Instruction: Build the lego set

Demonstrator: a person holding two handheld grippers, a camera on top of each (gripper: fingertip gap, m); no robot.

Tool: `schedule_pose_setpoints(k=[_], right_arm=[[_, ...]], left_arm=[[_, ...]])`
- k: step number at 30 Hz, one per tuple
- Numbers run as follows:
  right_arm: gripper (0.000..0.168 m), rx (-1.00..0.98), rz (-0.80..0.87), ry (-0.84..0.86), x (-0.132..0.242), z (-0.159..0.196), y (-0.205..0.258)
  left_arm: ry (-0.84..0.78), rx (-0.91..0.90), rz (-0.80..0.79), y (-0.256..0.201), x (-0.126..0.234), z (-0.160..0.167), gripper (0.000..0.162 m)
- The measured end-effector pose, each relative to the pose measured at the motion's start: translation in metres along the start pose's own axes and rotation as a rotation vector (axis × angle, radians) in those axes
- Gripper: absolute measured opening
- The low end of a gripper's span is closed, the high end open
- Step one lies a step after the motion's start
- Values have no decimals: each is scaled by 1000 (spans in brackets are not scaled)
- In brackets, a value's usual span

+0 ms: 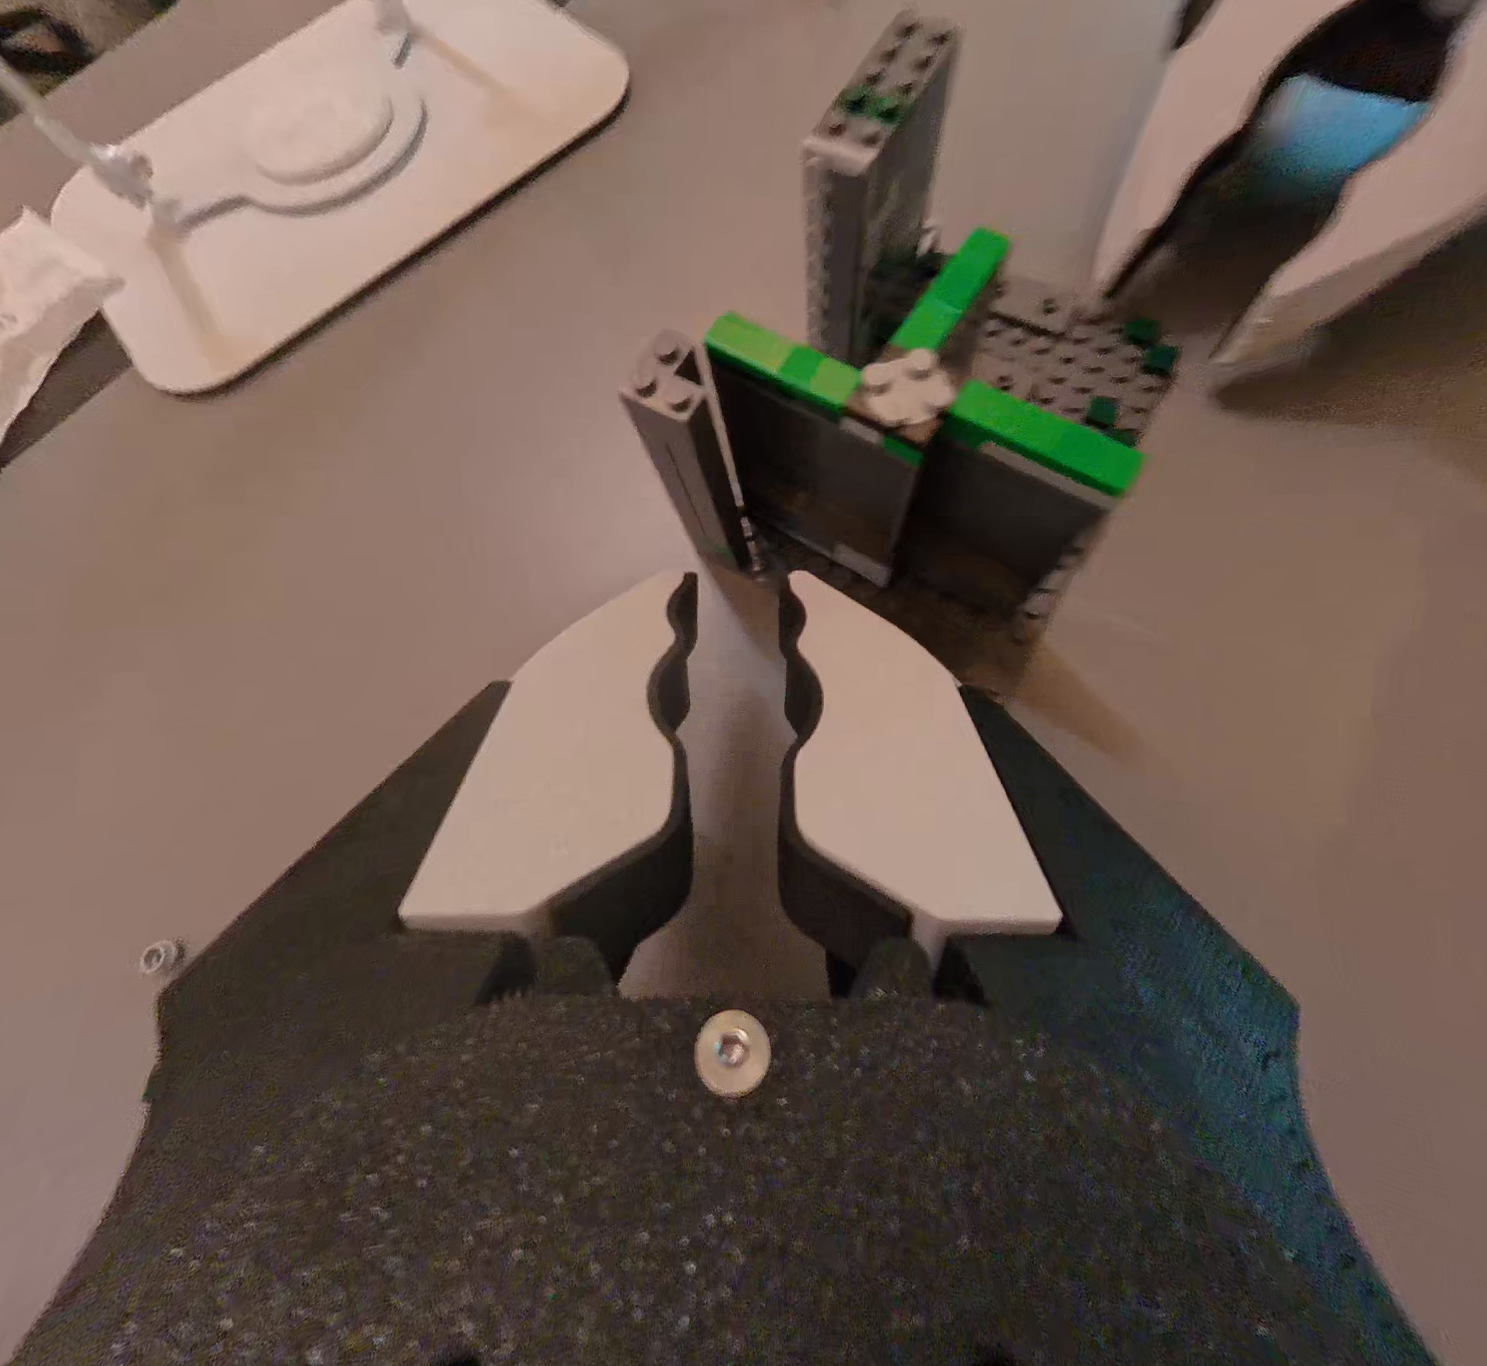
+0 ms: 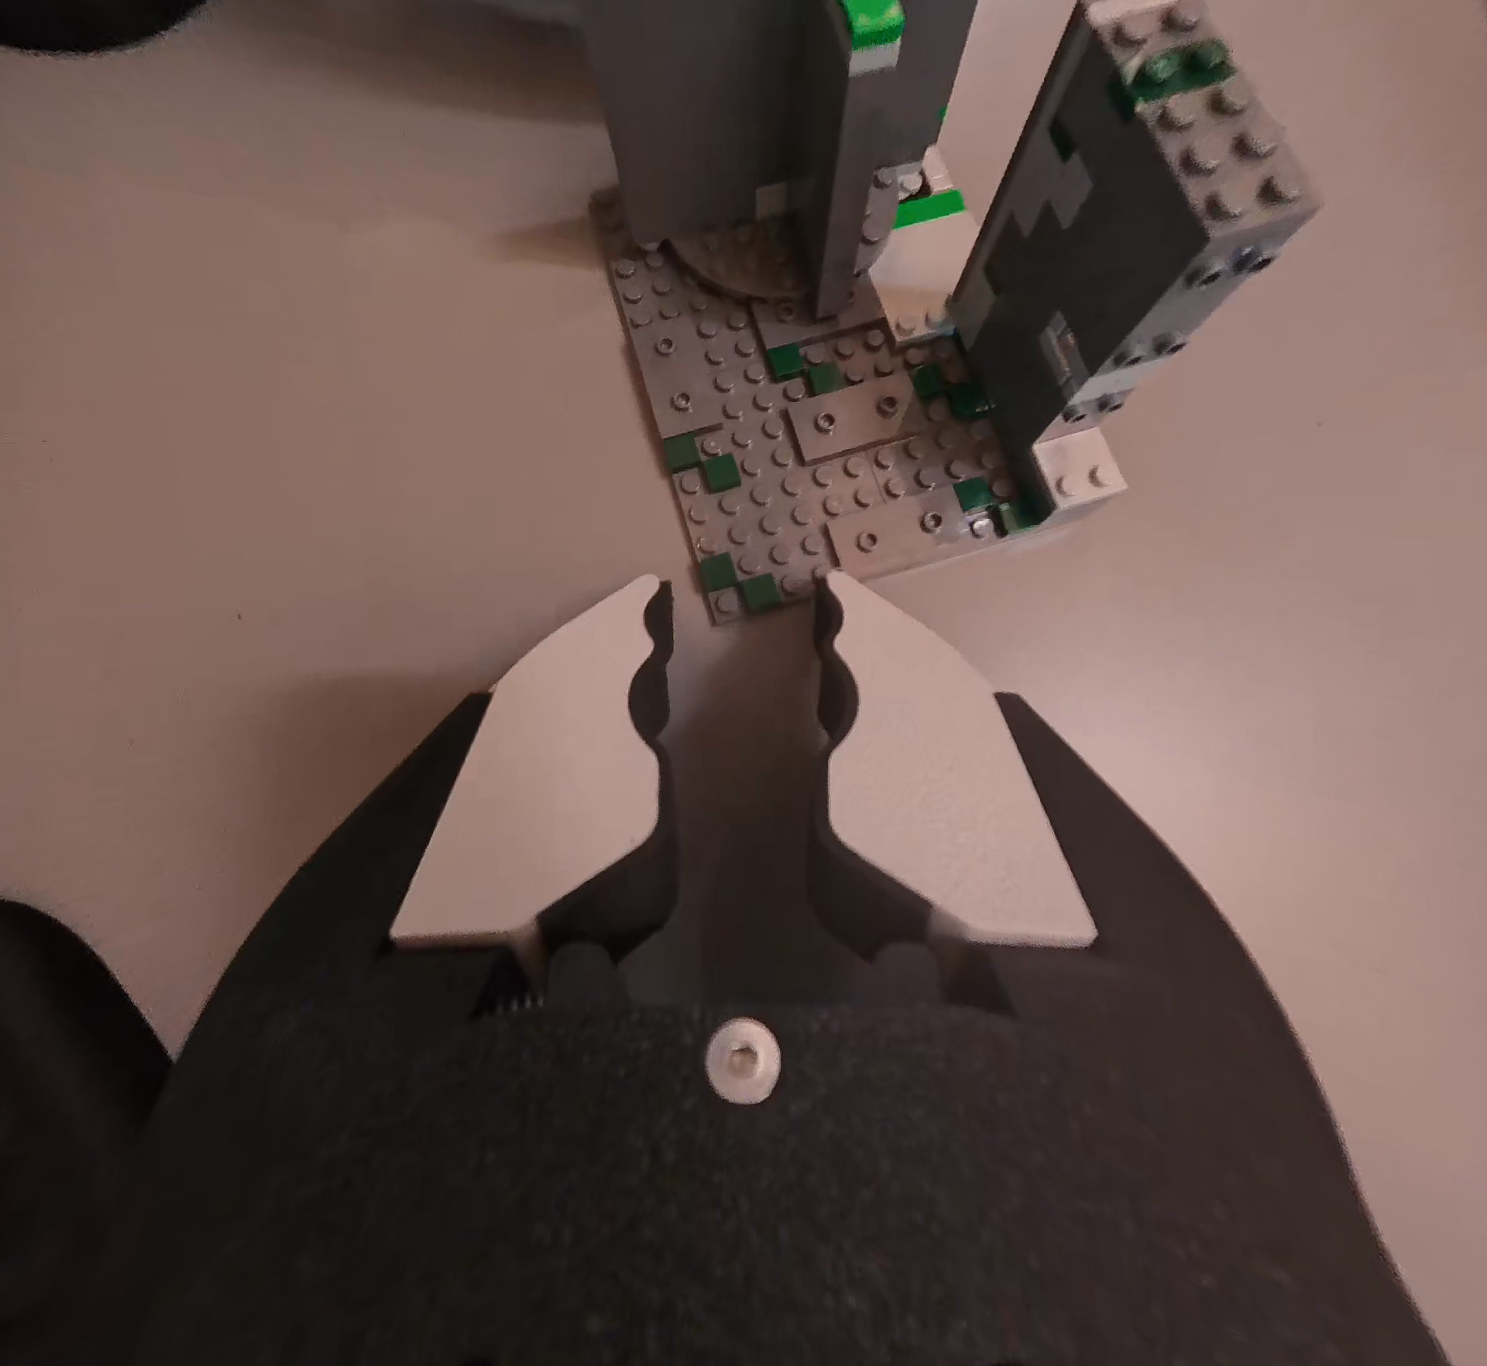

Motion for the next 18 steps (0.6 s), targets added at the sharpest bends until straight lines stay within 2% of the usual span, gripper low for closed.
schedule_pose_setpoints(k=[7,10,12,16,18], right_arm=[[34,39,29,33,-4,-4,6],[35,56,50,56,-8,-6,11],[35,53,62,66,-10,-9,14],[34,46,84,72,-15,-15,24],[34,44,90,75,-18,-19,31]], left_arm=[[-65,6,238,-29,33,2,21],[-60,12,268,-47,35,8,25],[-42,35,227,-58,30,11,27],[-7,49,12,-62,15,12,30],[-2,74,-36,-59,11,10,30]])
Point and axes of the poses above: each gripper's, where its closed fingertips meet, x back along the fingers, z out of its underside, y = z × x across the jaws, the point moved 8 cm from there along x, back along the fingers, and after that the axes turned 12 degrees about x, right-handed, at the moved point
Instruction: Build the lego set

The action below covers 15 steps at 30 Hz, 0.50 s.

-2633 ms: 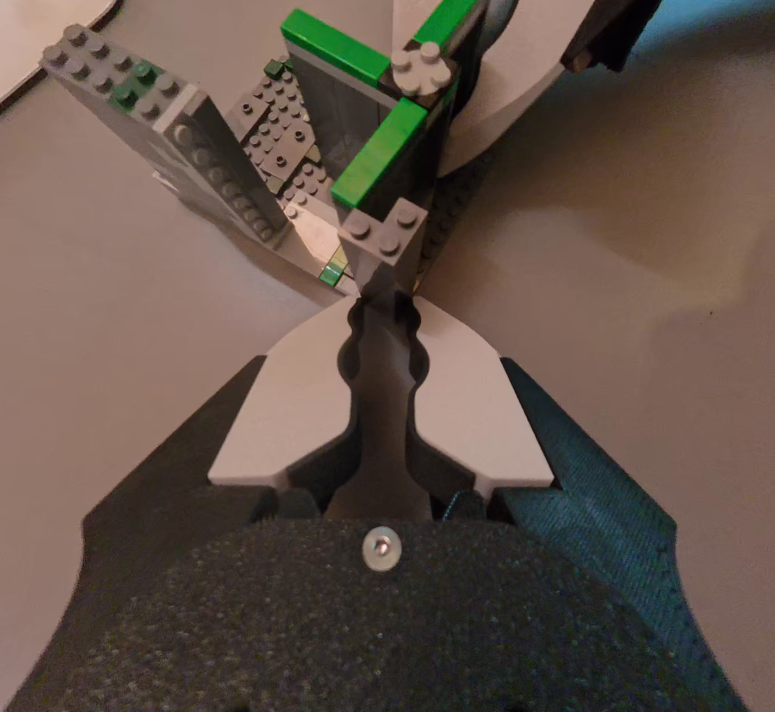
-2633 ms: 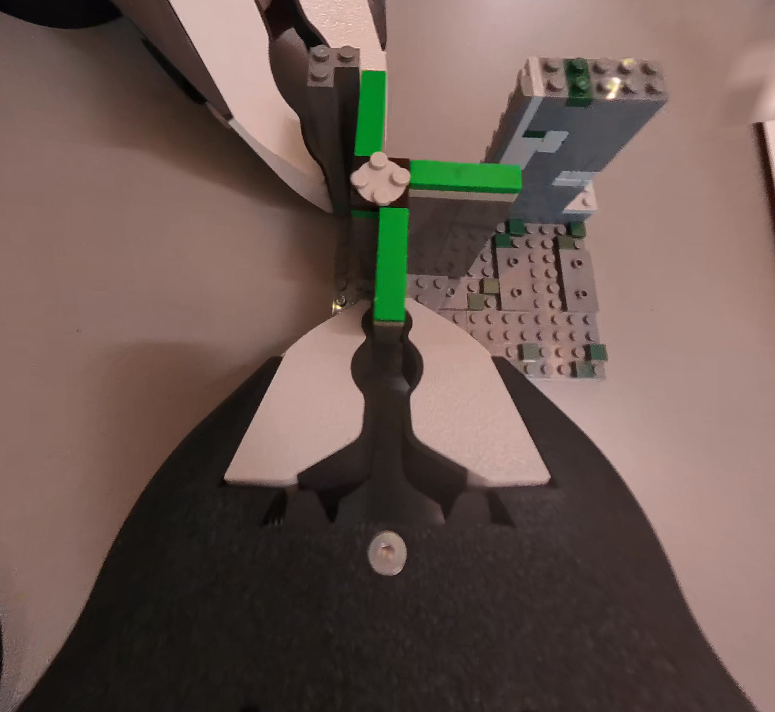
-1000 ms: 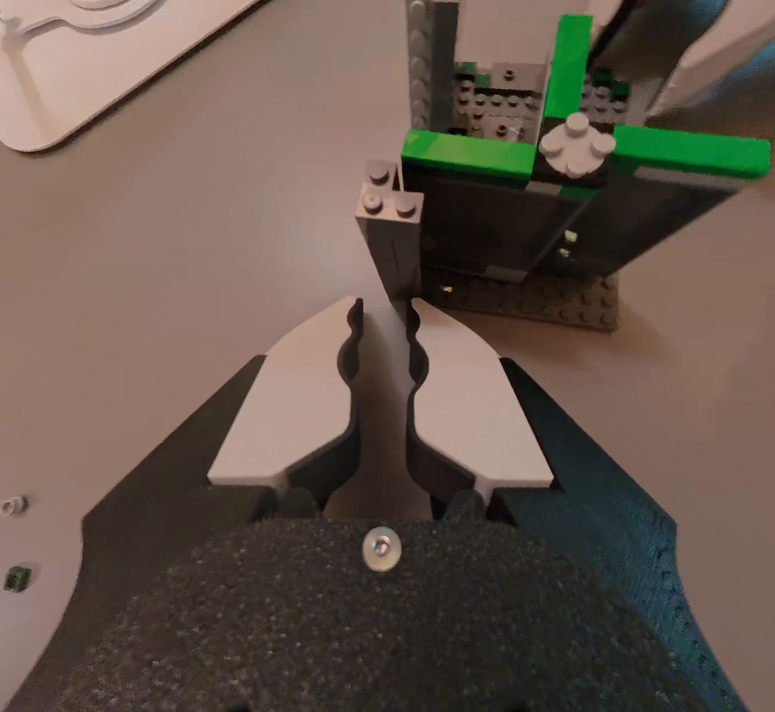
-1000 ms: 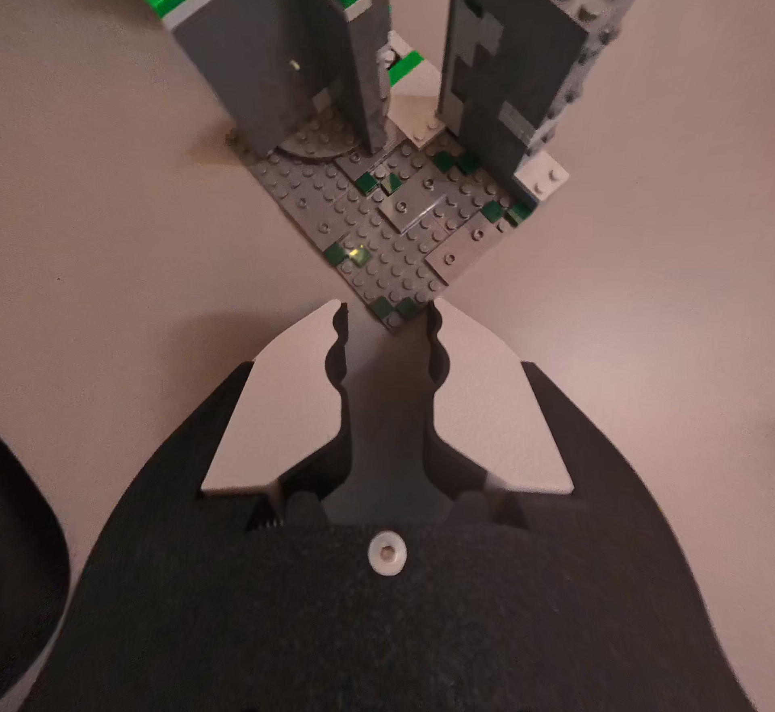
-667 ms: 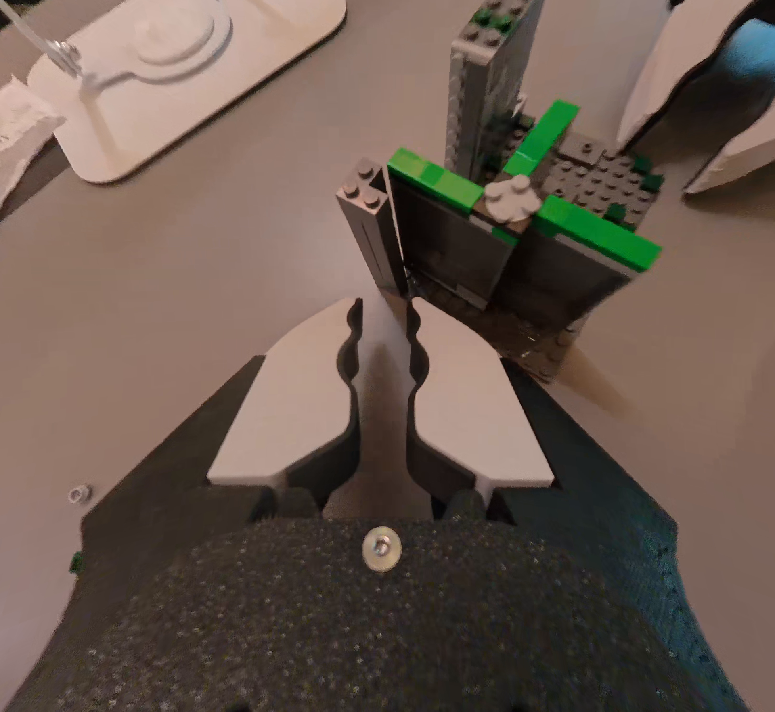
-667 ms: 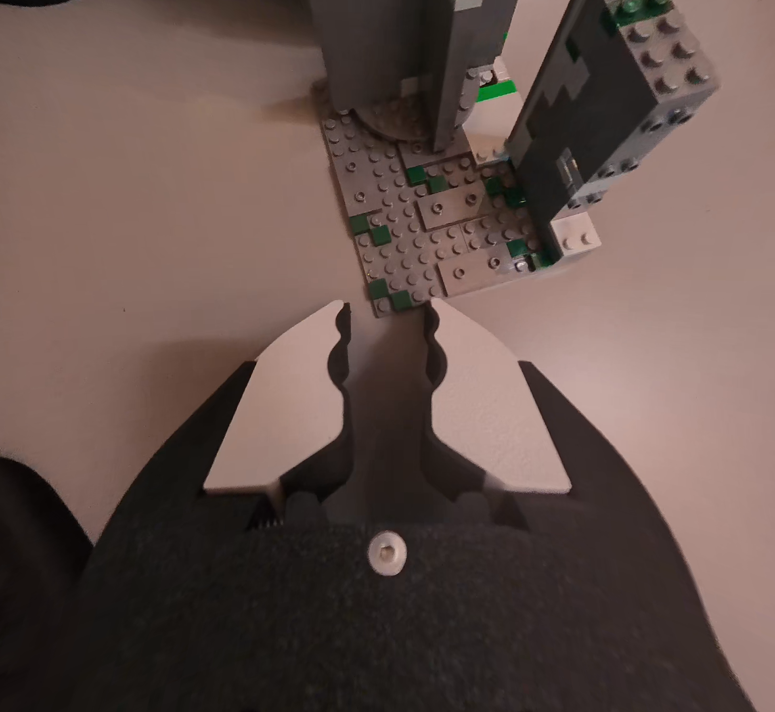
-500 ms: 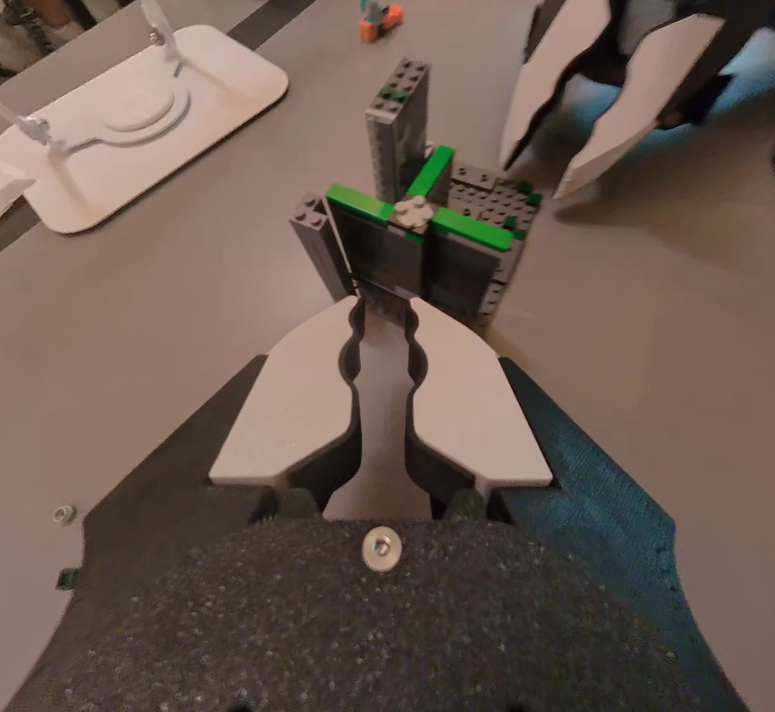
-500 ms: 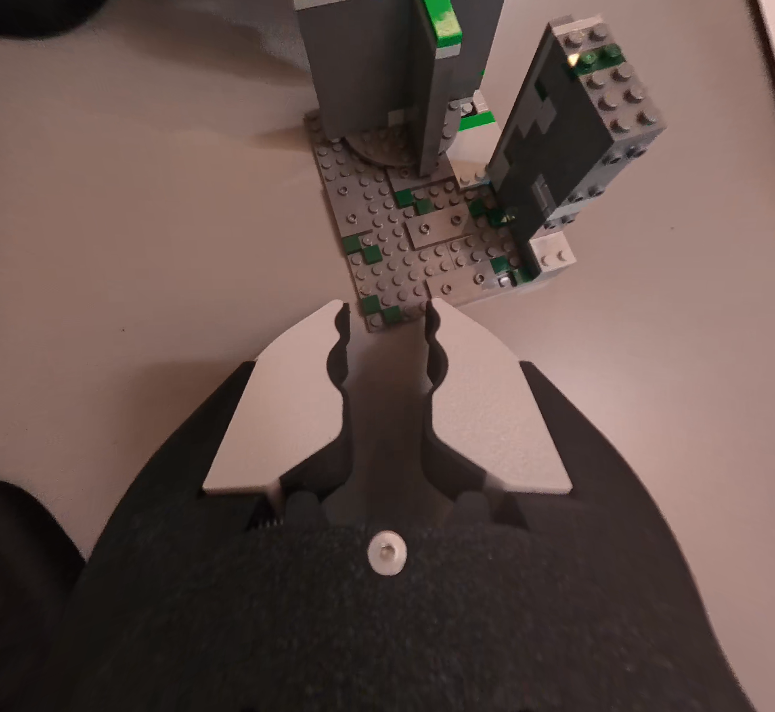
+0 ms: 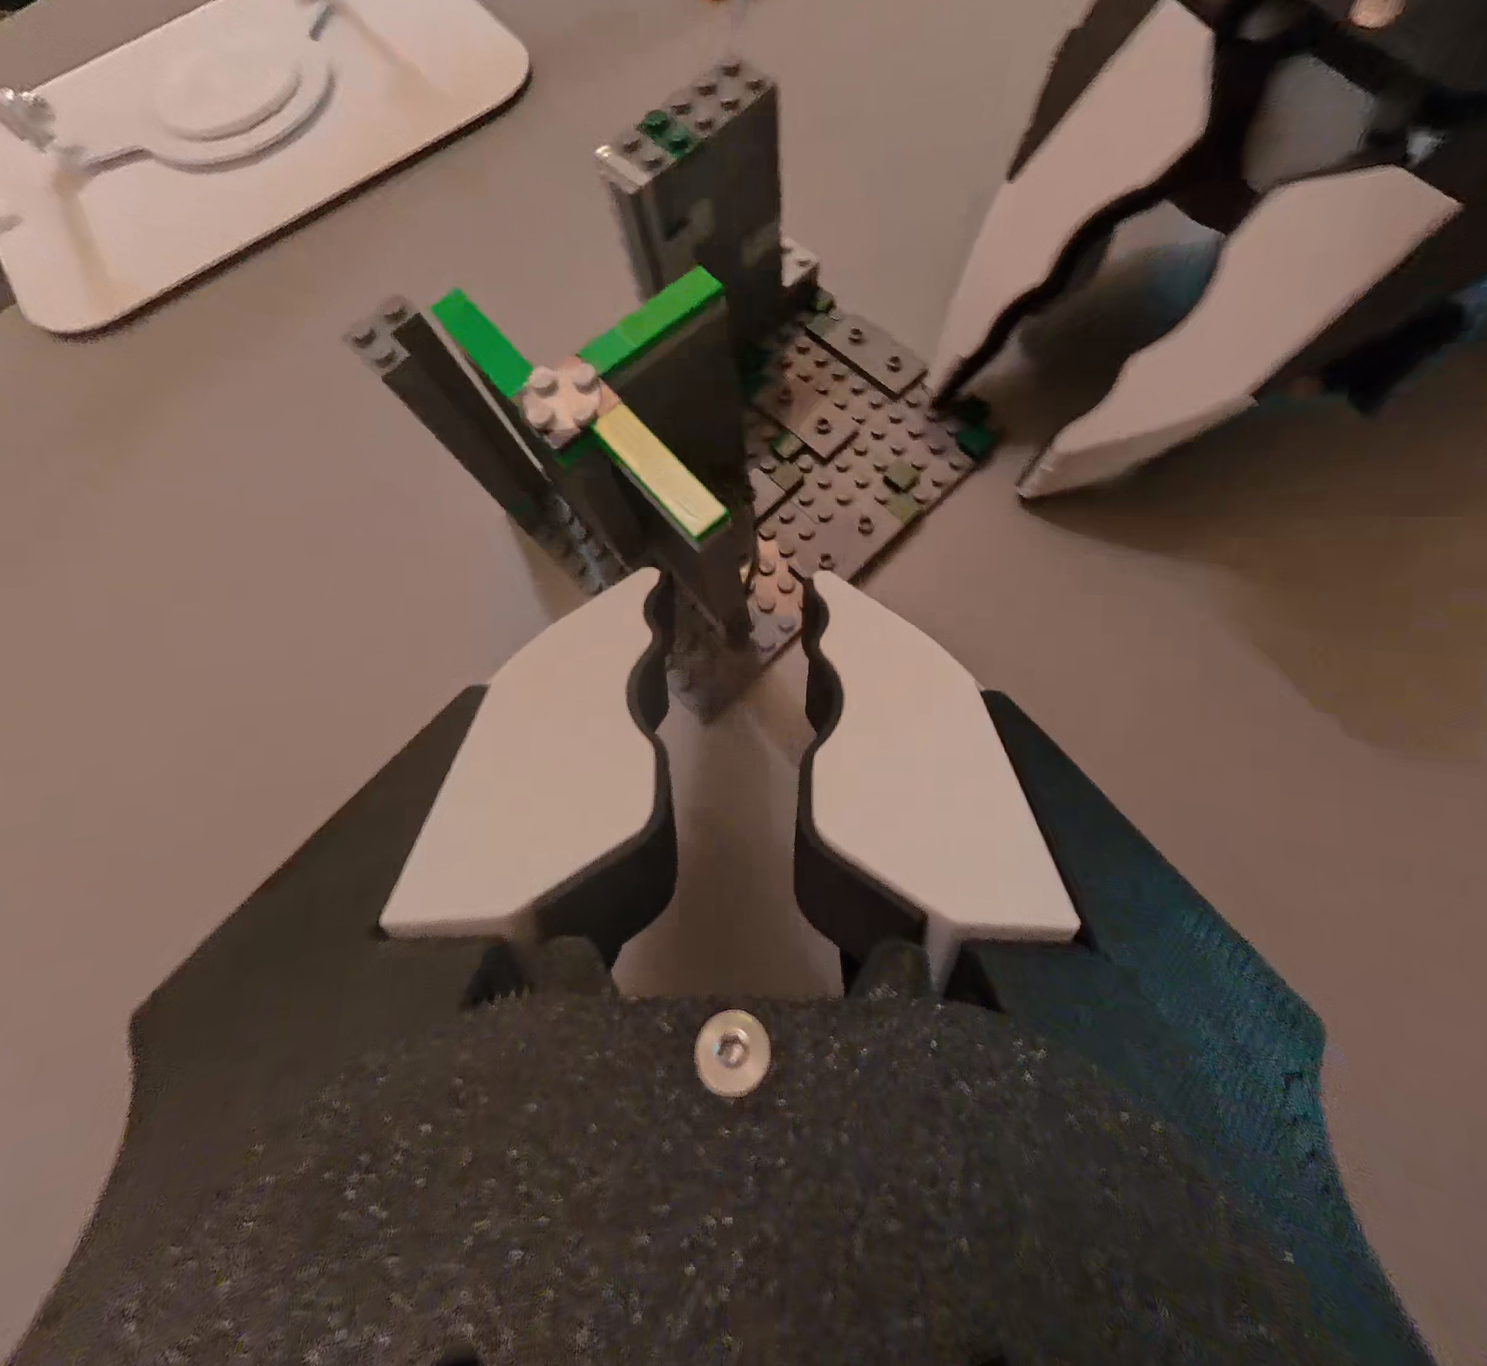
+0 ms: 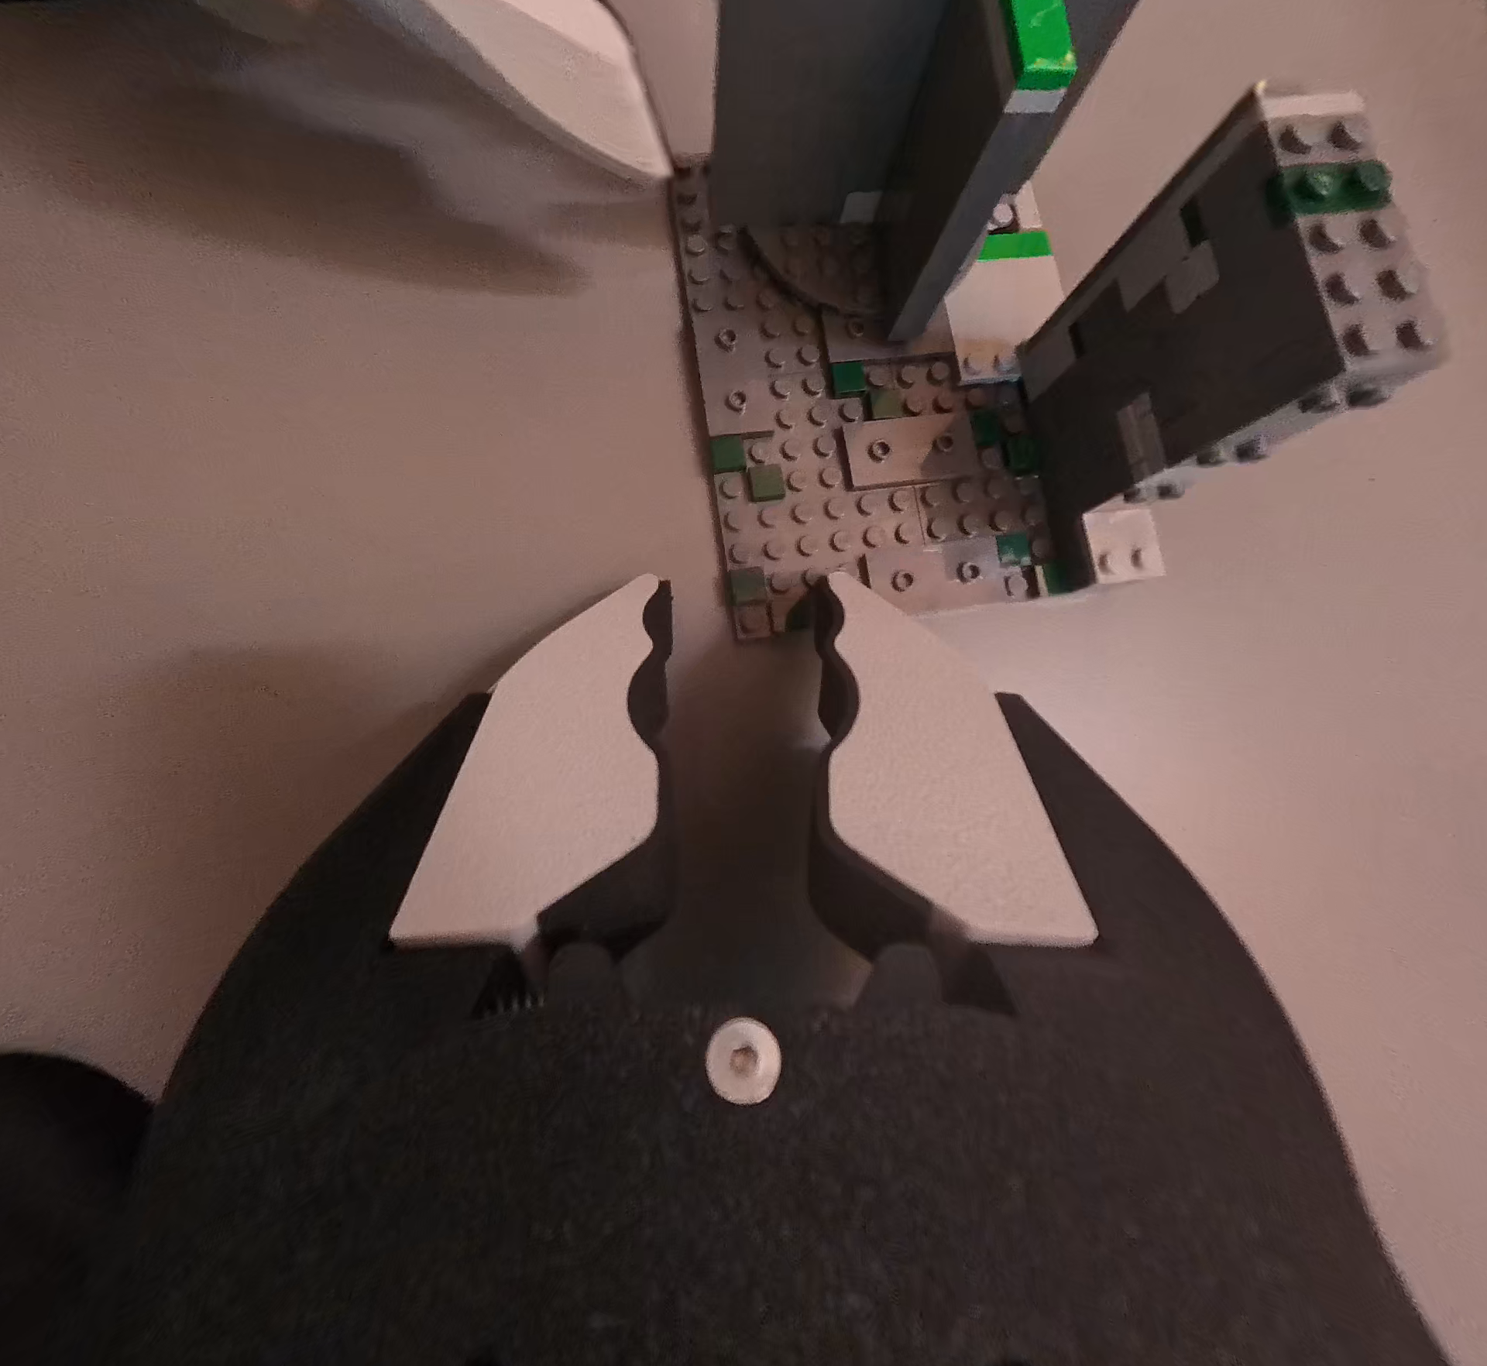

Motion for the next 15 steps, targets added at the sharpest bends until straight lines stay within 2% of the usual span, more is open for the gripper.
schedule_pose_setpoints(k=[4,7,12,15], right_arm=[[35,-16,-7,-9,-4,-8,10],[35,-38,-19,-25,-7,-12,13],[36,-72,-52,-75,-13,-19,18],[37,-75,-16,-130,-14,-31,17]], left_arm=[[30,31,-33,8,-9,-1,26],[50,11,-69,12,-12,1,9],[52,37,-59,21,-9,3,7],[51,57,-47,20,-8,4,7]])
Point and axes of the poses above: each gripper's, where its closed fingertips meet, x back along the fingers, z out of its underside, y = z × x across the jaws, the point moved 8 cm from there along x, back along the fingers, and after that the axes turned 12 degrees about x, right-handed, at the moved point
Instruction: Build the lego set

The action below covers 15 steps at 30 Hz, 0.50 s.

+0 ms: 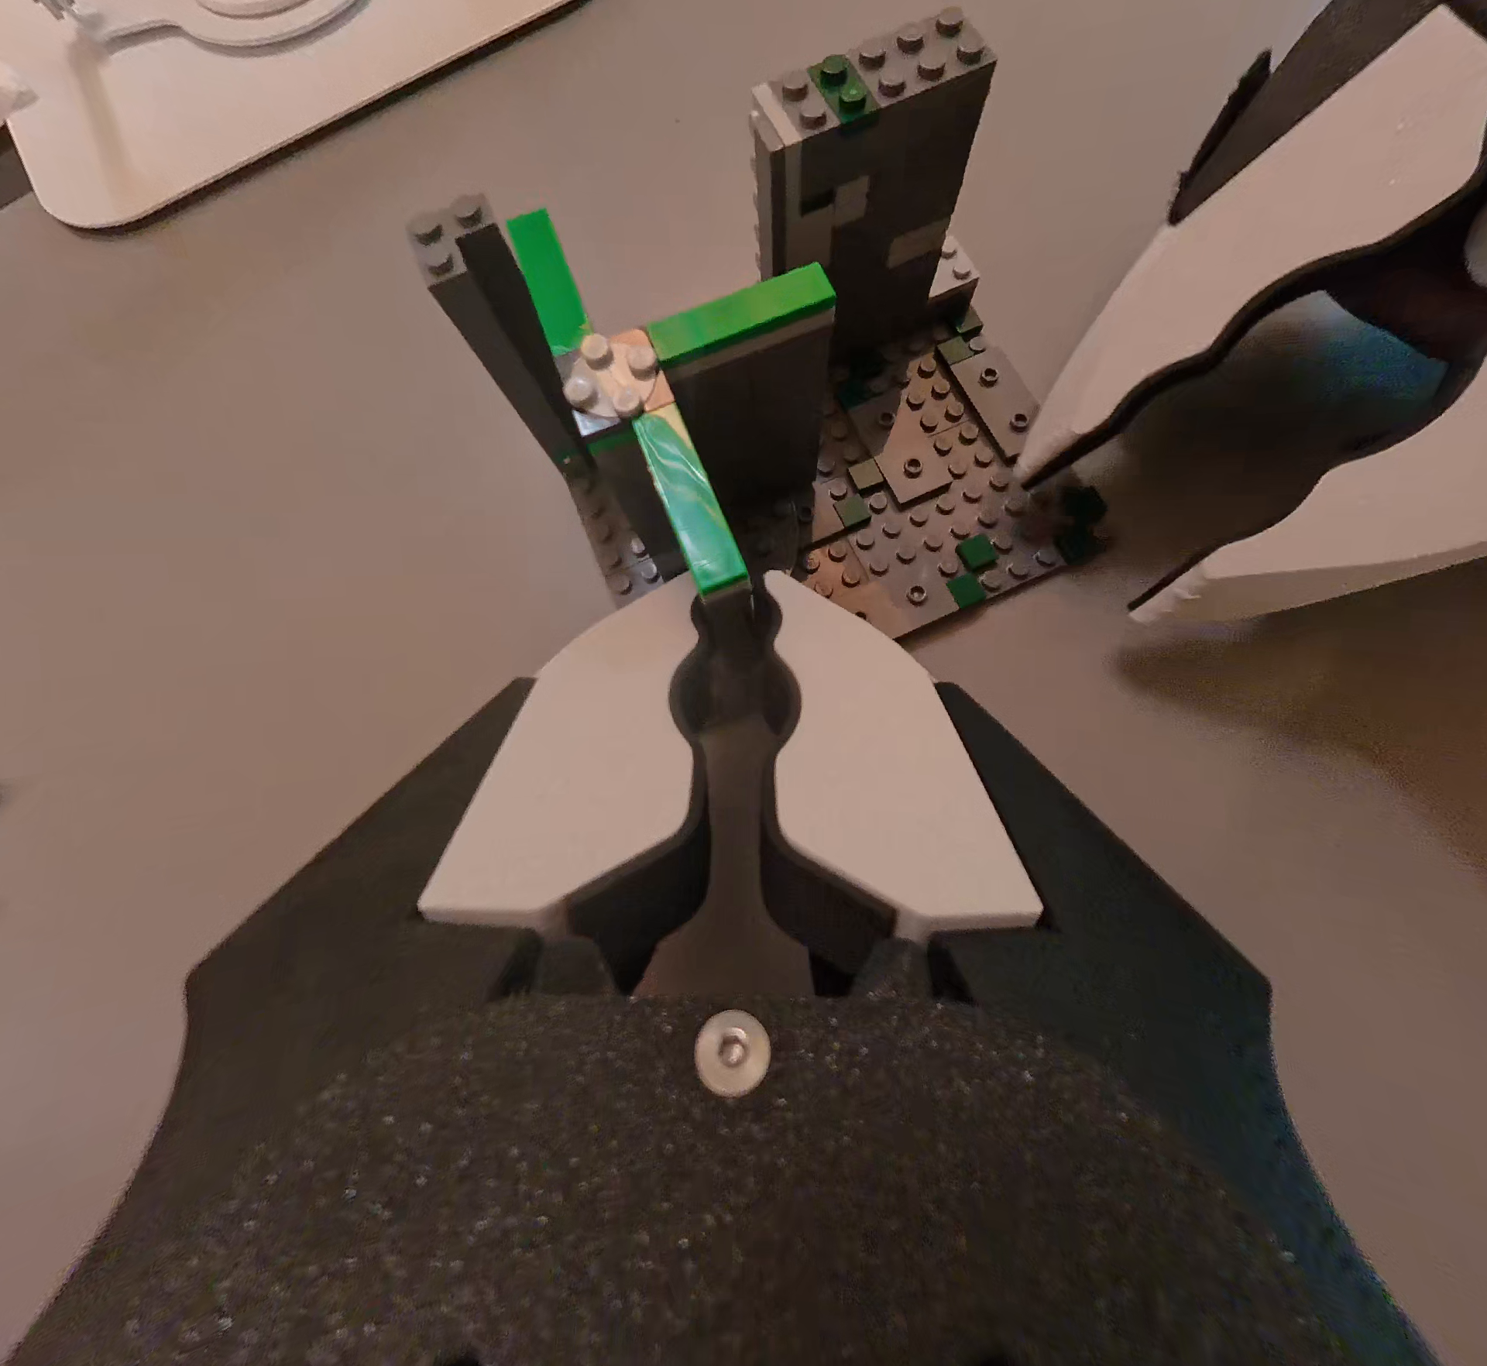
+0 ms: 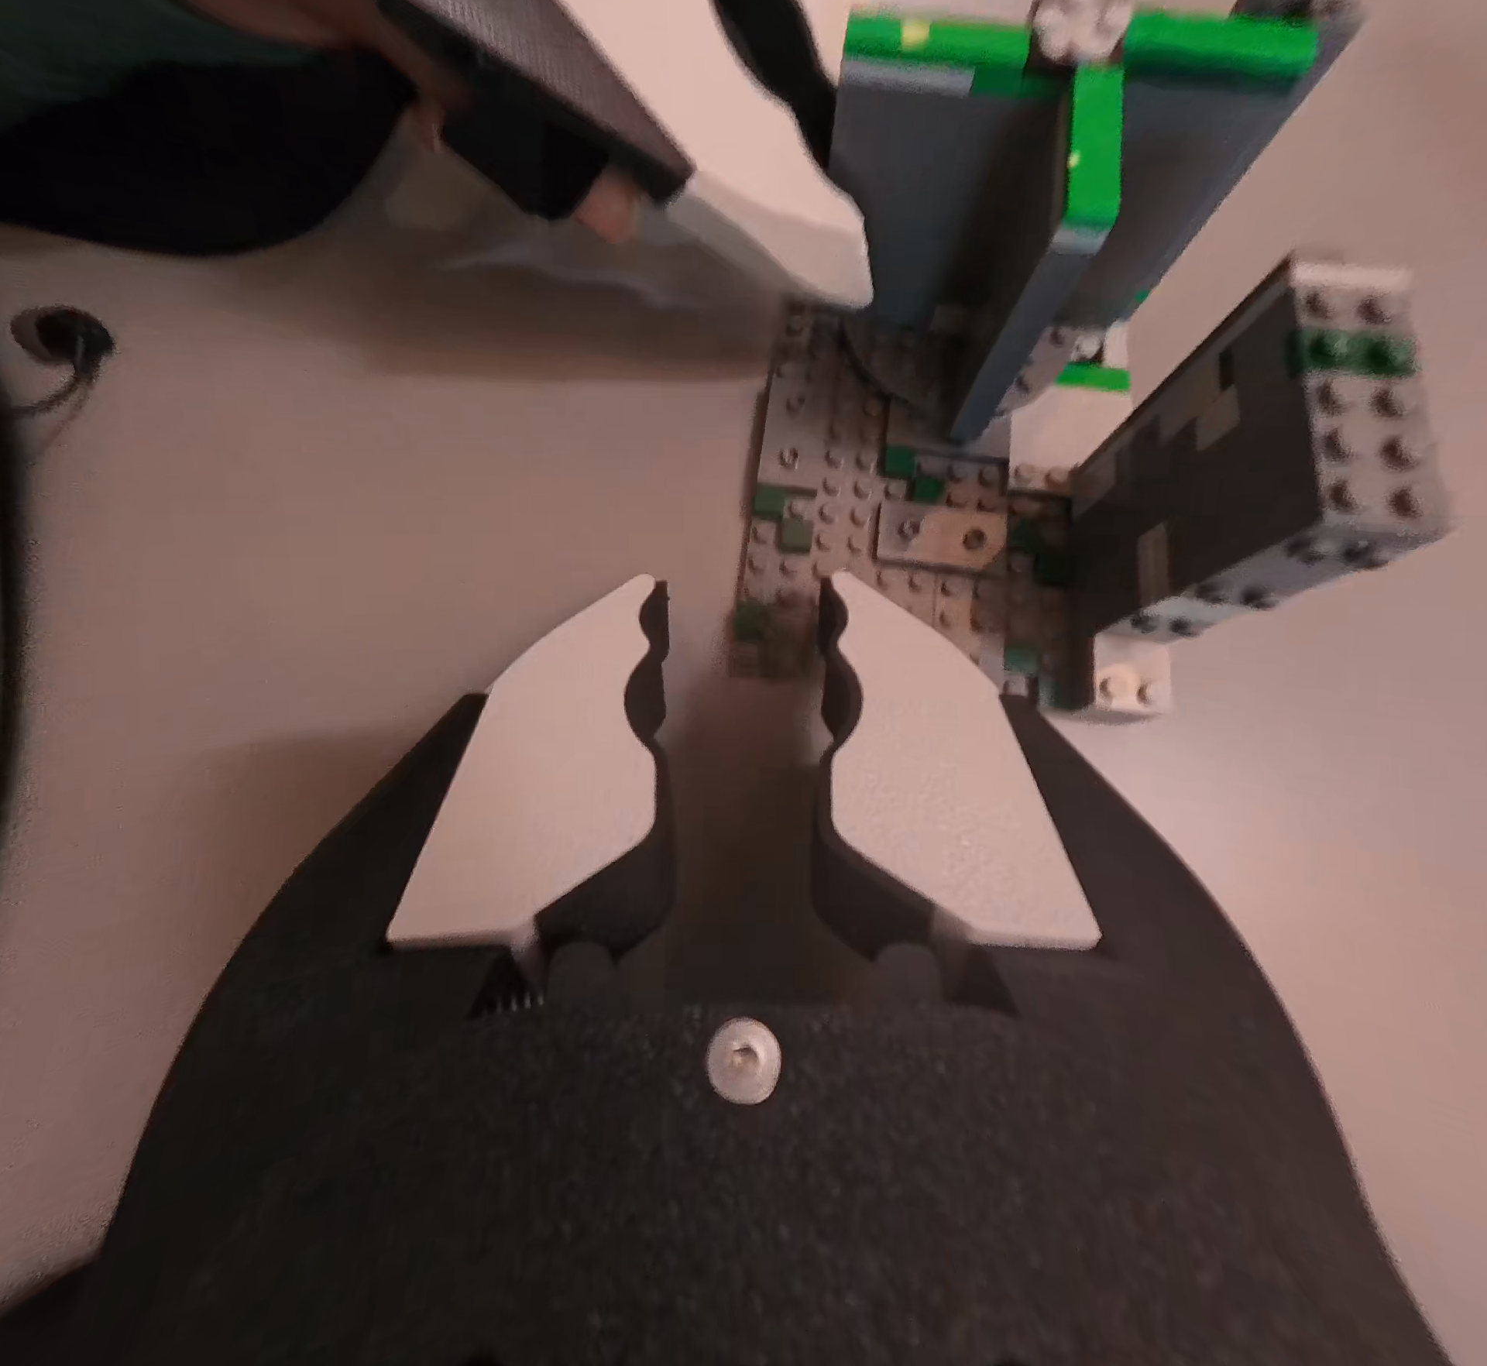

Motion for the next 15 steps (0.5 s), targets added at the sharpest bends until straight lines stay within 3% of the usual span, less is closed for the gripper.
schedule_pose_setpoints(k=[6,8,15], right_arm=[[40,-42,126,-39,1,-41,-19],[42,-109,91,-36,1,-50,-21],[46,-295,142,-38,-1,-59,-11]], left_arm=[[-10,7,4,-16,-1,-1,9],[-15,19,46,-24,-2,0,19],[-5,63,161,-18,20,10,28]])
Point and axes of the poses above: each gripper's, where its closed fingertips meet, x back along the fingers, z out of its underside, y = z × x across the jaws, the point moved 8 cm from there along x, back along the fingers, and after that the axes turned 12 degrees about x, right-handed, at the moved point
